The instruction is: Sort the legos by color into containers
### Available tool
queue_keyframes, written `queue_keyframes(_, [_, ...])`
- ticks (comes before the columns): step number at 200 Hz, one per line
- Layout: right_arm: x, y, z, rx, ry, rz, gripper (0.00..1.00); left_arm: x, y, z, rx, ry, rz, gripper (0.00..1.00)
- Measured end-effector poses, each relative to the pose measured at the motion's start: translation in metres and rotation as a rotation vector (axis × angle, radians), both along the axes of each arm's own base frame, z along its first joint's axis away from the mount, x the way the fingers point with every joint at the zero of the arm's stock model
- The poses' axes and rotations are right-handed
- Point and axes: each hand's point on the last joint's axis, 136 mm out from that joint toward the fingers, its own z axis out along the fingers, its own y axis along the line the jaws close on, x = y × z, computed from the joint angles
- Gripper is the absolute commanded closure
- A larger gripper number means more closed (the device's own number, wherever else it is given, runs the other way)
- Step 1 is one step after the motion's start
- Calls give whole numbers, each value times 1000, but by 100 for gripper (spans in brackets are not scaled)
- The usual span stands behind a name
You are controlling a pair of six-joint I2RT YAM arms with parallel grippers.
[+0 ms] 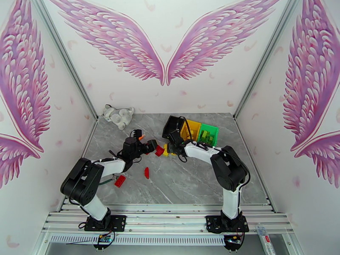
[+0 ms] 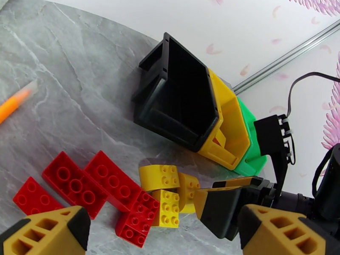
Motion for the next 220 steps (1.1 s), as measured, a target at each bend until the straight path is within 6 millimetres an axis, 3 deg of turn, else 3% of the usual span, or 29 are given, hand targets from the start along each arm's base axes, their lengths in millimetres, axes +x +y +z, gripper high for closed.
queue_keyframes(63, [3, -3, -24, -16, 38, -20, 42, 2, -1, 7, -11, -26, -2, 2])
queue_keyframes(141, [5, -5, -32, -5, 33, -43, 63, -1, 0, 23, 30, -82, 12, 1])
queue_keyframes(190, [-10, -18, -24, -14, 17, -51, 74, -17, -16, 23, 140, -114, -4, 1])
queue_keyframes(220, [-10, -33, 8, 2, -39, -69, 75, -29, -31, 27, 215, -154, -25, 1])
